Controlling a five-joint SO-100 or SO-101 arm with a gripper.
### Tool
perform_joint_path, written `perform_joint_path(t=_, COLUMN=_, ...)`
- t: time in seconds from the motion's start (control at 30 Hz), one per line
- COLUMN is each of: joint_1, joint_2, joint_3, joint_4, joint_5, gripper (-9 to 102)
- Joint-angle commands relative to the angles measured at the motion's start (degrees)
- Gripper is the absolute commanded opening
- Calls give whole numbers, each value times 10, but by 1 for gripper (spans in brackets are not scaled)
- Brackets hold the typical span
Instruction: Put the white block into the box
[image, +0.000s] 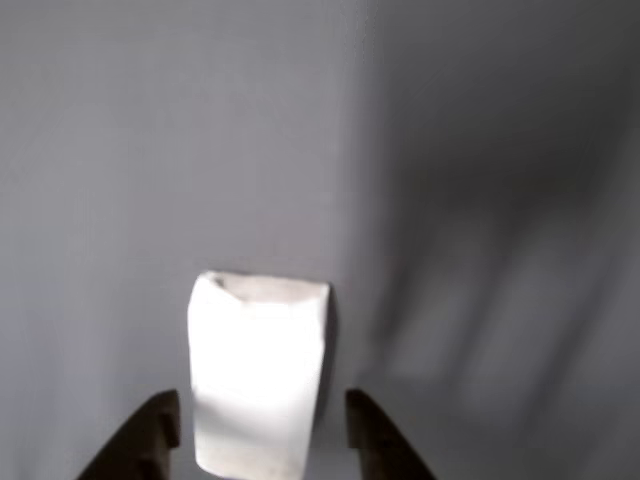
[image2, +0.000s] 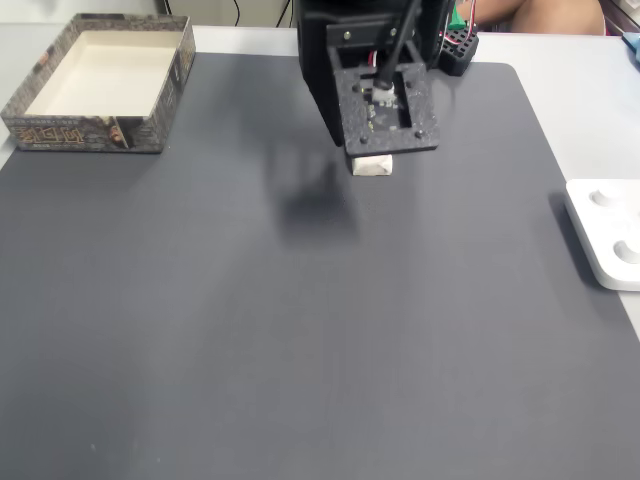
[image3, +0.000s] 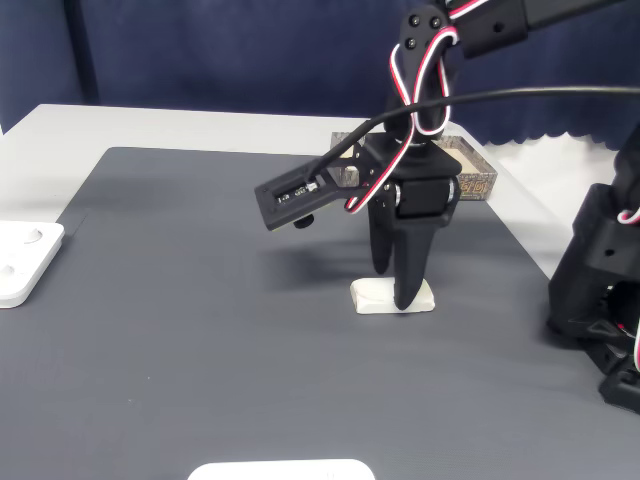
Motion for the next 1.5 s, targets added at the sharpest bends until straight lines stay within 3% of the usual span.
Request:
perform_joint_path(t=0.0, joint_1=-15, joint_2=-2, joint_3=-10, joint_4=-5, joint_5=5, gripper=23)
perform_joint_path(t=1.0, joint_1=-24, joint_2=-9, joint_3=32, joint_4=-40, joint_5=7, gripper=21)
perform_joint_path(t=1.37, joint_1=-31, joint_2=-3, joint_3=54, joint_4=-40, joint_5=2, gripper=-2)
perform_joint_path(t=1.47, joint_1=-30, joint_2=0, joint_3=56, joint_4=-40, joint_5=3, gripper=-2)
